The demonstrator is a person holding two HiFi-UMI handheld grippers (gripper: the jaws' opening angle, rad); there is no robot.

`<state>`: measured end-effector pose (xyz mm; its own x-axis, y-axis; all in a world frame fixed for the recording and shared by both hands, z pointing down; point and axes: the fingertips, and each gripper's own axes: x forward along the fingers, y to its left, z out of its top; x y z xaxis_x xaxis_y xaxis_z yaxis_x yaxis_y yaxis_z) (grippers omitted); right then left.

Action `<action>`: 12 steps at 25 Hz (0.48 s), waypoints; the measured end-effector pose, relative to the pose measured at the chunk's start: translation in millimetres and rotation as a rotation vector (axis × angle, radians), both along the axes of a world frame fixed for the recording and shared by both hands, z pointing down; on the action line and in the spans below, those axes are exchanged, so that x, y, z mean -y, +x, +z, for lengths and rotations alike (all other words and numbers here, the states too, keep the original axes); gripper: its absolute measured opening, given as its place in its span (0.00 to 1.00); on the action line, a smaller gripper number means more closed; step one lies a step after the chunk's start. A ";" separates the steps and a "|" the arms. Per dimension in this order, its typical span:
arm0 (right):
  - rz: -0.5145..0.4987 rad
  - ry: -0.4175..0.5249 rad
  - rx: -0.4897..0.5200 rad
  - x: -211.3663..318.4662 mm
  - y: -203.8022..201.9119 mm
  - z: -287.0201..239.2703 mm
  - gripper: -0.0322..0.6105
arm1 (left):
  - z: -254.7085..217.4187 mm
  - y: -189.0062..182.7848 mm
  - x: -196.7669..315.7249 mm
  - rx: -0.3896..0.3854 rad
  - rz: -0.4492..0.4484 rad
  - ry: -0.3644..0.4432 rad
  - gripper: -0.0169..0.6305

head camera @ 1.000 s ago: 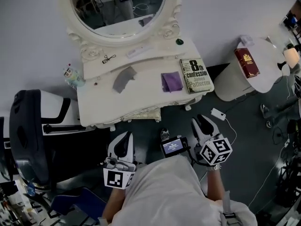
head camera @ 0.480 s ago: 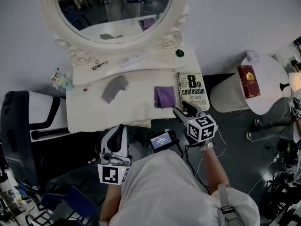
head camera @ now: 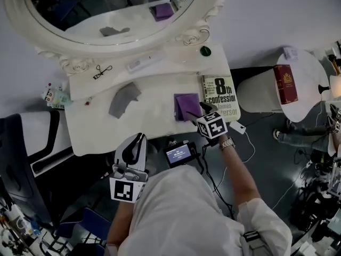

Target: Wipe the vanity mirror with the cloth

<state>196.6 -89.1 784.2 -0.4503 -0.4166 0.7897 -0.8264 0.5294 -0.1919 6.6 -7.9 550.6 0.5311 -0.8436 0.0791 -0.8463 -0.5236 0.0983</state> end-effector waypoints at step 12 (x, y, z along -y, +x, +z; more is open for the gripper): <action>0.007 -0.124 -0.225 20.8 -8.9 92.6 0.64 | 27.0 -22.4 41.4 -0.010 0.053 -0.109 0.07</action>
<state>187.7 -109.9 876.8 -0.2545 -0.3134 0.9149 -0.8594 0.5071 -0.0654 -15.8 -49.3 577.6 0.5761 -0.8010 0.1629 -0.8163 -0.5535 0.1651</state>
